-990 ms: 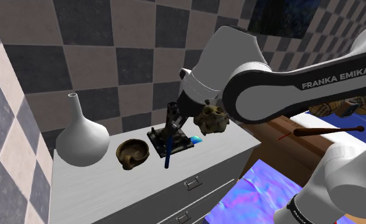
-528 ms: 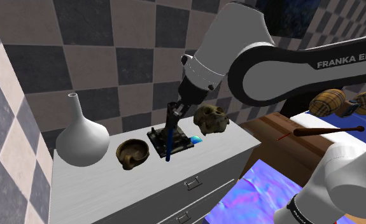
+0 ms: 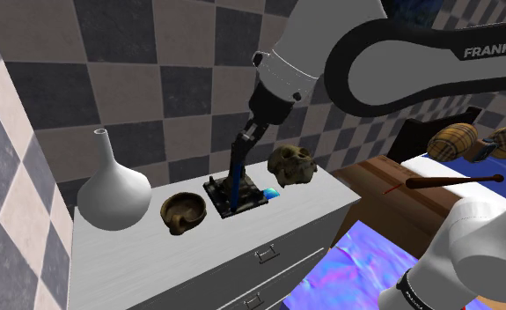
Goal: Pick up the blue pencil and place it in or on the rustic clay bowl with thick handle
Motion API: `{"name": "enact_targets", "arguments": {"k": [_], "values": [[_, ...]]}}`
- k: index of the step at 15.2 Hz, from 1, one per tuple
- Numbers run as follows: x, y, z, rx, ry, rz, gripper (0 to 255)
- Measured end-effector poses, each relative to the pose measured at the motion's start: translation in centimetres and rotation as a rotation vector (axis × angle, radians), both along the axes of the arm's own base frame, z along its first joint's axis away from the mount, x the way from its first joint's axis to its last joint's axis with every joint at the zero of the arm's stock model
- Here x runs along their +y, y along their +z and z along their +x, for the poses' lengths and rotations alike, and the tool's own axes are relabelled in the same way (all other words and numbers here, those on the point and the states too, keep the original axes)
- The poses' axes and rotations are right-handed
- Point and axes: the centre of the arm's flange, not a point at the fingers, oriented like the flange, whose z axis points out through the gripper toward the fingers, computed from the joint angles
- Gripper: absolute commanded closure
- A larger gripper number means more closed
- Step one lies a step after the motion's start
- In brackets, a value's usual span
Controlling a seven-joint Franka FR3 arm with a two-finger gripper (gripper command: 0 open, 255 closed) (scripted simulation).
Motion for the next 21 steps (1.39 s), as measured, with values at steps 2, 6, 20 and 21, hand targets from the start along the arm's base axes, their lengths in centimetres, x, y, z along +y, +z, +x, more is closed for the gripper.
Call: {"name": "enact_targets", "arguments": {"k": [2,6,20,21], "values": [[0.0,0.9,-0.2,0.0,0.0,0.0,255],[1.2,3.1,3.1,0.0,0.001,-0.001,255],[5.9,7.7,15.2,0.001,0.0,0.0,255],[6.0,7.2,15.2,0.001,0.0,0.0,255]]}}
